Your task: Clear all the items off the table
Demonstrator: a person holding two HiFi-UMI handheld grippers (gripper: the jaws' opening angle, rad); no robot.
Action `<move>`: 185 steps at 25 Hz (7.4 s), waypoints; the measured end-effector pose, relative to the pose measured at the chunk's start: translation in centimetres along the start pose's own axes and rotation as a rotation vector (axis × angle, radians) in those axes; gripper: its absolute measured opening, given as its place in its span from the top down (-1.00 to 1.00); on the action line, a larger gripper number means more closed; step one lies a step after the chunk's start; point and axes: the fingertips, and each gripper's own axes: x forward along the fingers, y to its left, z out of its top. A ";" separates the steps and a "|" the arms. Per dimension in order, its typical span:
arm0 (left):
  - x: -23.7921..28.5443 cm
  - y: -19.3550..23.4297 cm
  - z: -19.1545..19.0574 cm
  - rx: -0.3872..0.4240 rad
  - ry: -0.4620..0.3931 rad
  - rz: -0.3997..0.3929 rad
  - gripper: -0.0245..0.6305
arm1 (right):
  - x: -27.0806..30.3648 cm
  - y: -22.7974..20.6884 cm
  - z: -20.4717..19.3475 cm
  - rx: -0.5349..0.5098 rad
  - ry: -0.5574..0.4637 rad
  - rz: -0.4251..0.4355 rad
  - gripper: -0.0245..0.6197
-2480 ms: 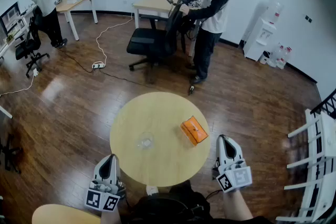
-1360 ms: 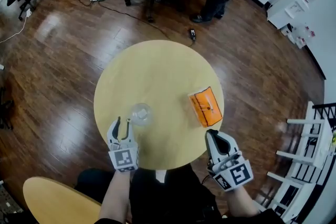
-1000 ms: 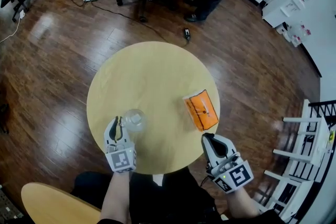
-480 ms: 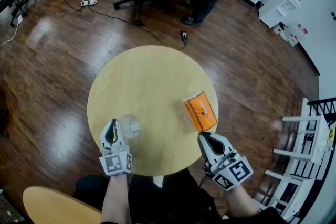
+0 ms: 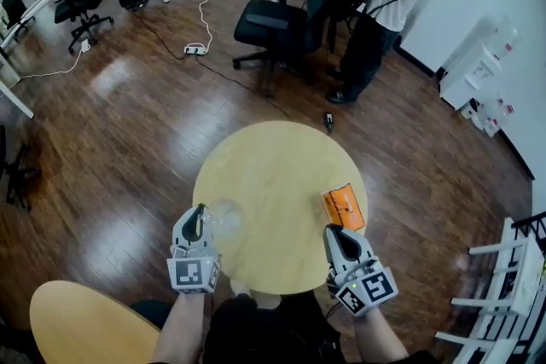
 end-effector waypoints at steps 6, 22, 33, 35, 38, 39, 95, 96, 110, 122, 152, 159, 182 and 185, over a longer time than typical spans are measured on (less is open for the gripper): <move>-7.6 4.2 3.6 0.014 -0.076 0.202 0.91 | 3.8 4.1 3.4 -0.054 -0.079 0.180 0.90; -37.2 4.0 6.0 0.031 -0.200 0.976 0.91 | 3.7 22.3 2.8 -0.219 -0.056 0.873 0.90; -60.0 3.1 2.2 0.006 -0.211 1.334 0.91 | -4.1 42.0 -3.8 -0.317 -0.005 1.224 0.90; -64.0 3.2 1.0 -0.008 -0.200 1.383 0.91 | -5.8 45.5 -5.2 -0.326 0.015 1.266 0.90; -69.8 3.7 -0.6 -0.023 -0.186 1.456 0.91 | -8.3 50.3 -7.4 -0.355 0.038 1.327 0.90; -71.6 3.9 -1.2 -0.026 -0.181 1.475 0.91 | -9.0 51.7 -8.2 -0.365 0.047 1.342 0.90; -94.9 3.6 -22.6 -0.250 0.064 1.796 0.65 | -19.1 67.0 -28.8 -0.620 0.399 1.487 0.90; -94.8 3.4 -22.9 -0.266 0.068 1.798 0.63 | -19.2 66.9 -28.8 -0.618 0.399 1.491 0.90; -92.4 -0.3 -21.9 -0.286 0.030 1.816 0.46 | -20.9 66.3 -27.8 -0.552 0.373 1.498 0.90; -82.4 2.3 -6.6 -0.058 -0.176 1.595 0.81 | -14.0 59.4 -16.9 -0.380 0.177 1.344 0.90; -20.5 -10.4 9.8 -0.055 -0.366 0.107 0.92 | -9.6 1.4 2.9 -0.187 -0.251 0.100 0.90; -19.9 -10.1 9.7 -0.062 -0.369 0.083 0.92 | -9.6 1.6 2.1 -0.177 -0.238 0.097 0.90; -6.1 -17.1 4.8 -0.095 -0.200 -0.035 0.92 | -3.5 -12.6 -4.9 -0.127 0.084 -0.040 -0.09; -3.7 -16.8 3.4 -0.112 -0.159 -0.072 0.92 | -0.5 -13.9 -8.8 -0.142 0.229 -0.057 -0.30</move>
